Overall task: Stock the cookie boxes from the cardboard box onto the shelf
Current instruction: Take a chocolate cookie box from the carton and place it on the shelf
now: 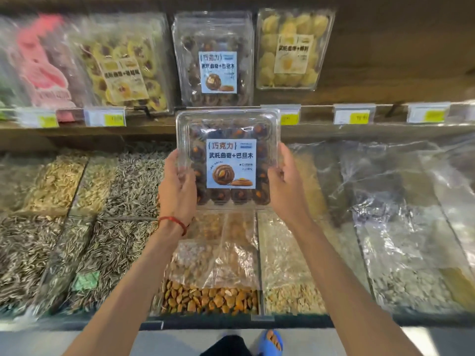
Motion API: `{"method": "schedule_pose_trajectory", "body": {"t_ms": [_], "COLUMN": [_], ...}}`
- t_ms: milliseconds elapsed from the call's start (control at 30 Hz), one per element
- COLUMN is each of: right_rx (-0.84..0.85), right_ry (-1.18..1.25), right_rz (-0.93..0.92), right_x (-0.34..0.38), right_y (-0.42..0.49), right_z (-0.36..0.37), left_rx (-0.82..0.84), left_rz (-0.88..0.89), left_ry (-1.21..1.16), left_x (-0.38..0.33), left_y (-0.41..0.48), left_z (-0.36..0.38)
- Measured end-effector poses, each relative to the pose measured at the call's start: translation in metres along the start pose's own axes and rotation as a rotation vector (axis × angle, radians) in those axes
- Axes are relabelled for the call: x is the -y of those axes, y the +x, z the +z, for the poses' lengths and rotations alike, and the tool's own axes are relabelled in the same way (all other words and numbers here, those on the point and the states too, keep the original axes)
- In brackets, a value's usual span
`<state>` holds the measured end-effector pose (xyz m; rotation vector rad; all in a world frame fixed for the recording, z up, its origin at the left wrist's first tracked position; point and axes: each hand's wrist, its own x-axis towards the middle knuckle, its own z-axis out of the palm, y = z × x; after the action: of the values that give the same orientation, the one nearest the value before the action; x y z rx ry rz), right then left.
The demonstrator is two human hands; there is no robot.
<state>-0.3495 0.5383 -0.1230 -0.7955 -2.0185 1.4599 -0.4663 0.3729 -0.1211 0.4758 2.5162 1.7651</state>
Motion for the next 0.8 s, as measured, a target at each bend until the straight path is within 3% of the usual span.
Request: {"method": "schedule_pose_trajectory", "body": {"t_ms": [300, 533, 800], "right_rx": [0.077, -0.018, -0.091], "right_ry": [-0.058, -0.098, -0.128], "right_rz": [-0.089, -0.172, -0.294], "right_x": [0.035, 0.054, 0.062], "right_y": [0.124, 0.216, 0.262], "right_z": [0.034, 0.064, 0.081], "left_rx": [-0.011, -0.09, -0.196], "left_rz": [0.071, 0.156, 0.207], "left_ry": [-0.027, -0.129, -0.239], "left_x": [-0.024, -0.033, -0.036], "left_y": [0.132, 0.234, 0.268], "left_z": [0.026, 0.063, 0.078]}}
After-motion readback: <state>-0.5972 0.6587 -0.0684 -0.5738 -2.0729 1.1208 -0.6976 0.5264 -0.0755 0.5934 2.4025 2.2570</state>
